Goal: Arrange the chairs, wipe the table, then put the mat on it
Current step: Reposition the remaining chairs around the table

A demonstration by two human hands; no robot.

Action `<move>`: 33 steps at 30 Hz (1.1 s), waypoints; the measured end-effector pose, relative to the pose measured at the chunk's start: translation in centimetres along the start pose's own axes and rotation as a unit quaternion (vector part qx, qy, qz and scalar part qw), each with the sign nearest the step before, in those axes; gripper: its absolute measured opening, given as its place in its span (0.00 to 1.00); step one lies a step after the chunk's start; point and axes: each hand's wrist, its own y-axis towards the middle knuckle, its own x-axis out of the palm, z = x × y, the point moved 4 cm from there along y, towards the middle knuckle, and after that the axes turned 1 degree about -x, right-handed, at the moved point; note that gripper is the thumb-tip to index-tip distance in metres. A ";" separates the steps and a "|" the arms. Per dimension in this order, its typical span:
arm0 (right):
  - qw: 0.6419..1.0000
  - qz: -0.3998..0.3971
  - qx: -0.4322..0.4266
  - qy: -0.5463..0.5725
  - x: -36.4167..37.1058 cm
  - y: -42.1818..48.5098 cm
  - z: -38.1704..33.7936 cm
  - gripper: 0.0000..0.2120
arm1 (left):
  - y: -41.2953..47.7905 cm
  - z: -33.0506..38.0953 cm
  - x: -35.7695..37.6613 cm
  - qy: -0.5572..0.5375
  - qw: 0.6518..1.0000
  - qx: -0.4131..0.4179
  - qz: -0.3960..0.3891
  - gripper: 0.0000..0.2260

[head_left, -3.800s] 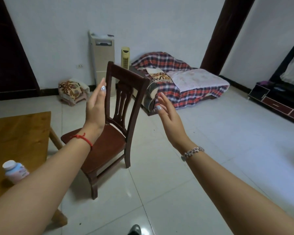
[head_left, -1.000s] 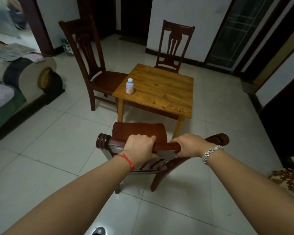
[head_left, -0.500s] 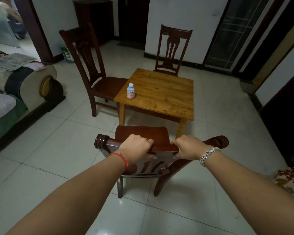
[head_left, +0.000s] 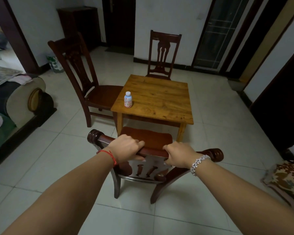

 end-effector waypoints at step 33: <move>0.997 0.067 -0.031 0.002 -1.3 1.4 0.7 0.26 | -0.3 -5.8 2.5 -0.027 1.000 0.003 0.007 0.24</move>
